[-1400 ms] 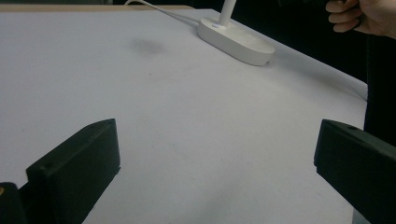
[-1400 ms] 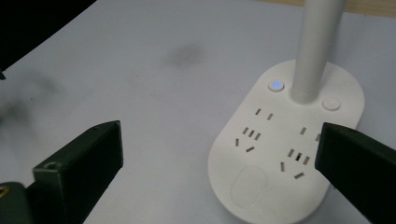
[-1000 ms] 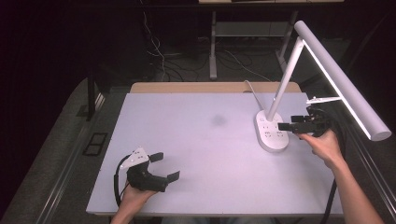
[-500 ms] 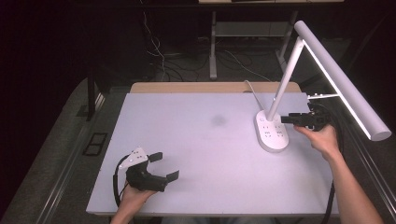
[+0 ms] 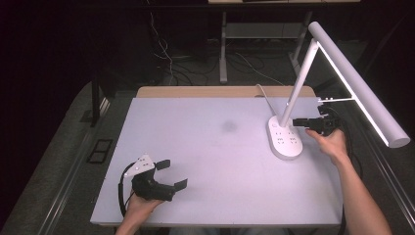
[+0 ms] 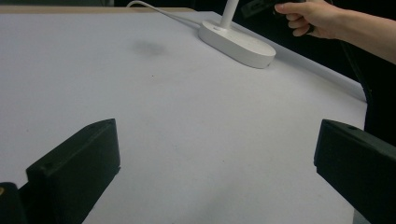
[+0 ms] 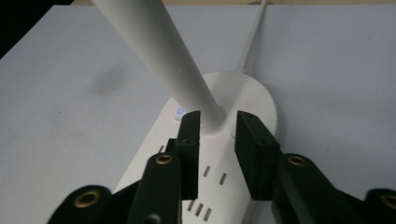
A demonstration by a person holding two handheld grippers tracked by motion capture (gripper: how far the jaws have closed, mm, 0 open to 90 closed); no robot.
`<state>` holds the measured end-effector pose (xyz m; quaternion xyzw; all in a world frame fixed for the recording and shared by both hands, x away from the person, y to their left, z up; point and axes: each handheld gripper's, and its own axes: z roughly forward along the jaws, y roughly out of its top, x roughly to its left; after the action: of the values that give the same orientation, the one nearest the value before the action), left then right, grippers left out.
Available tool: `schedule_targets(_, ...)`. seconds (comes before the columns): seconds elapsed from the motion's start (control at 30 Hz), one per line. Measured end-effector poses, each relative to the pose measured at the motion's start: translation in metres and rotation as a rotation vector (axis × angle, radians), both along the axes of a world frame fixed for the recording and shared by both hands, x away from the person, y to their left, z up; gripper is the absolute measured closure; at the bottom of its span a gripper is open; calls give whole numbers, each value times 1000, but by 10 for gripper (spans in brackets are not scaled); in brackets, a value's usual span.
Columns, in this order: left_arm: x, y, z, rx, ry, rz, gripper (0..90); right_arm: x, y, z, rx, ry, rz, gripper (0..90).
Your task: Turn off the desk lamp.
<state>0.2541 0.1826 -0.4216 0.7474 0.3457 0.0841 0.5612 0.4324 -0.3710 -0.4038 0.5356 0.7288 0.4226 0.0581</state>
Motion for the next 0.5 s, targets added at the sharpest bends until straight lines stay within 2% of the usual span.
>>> schedule_targets(0.33,0,0,0,4,0,2,0,9,0,-12,32,15,-55,897)
schedule_targets(0.5,0,1,0,3,1,6,0,13,-2,-17,41,12,-80,898)
